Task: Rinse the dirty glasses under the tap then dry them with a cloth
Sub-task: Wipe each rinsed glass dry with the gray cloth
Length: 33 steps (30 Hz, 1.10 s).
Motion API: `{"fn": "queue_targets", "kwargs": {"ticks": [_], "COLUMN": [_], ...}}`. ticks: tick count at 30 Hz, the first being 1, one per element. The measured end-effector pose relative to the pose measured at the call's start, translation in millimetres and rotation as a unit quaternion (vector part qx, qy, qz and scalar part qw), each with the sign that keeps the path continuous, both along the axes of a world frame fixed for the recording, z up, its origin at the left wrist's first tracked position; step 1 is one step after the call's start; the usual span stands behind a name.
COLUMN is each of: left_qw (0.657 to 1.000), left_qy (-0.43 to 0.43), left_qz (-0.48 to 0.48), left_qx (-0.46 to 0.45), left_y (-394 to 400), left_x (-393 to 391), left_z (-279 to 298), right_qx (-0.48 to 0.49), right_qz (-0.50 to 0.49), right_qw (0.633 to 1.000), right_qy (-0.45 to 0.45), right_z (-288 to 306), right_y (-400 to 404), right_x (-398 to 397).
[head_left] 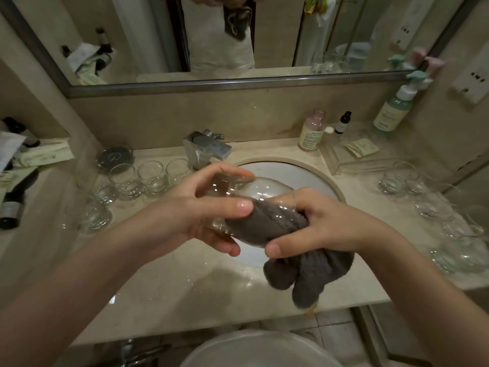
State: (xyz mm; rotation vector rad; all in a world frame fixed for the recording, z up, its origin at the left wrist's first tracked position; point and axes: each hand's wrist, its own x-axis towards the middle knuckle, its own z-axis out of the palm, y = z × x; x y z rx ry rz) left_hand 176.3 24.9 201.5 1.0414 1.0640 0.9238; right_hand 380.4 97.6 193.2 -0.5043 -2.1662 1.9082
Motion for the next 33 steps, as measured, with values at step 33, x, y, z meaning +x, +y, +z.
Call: {"fn": "queue_targets", "kwargs": {"ticks": [33], "left_qw": [0.968], "left_qy": [0.223], "left_qz": [-0.117], "left_qx": [-0.002], "left_y": [19.9], "left_x": [-33.1], "left_z": [5.9], "right_qx": [-0.025], "right_qz": [0.018], "right_qw": [0.999], "right_qy": [-0.025], "right_z": [-13.4], "right_y": [6.3], "right_x": [-18.8]}}
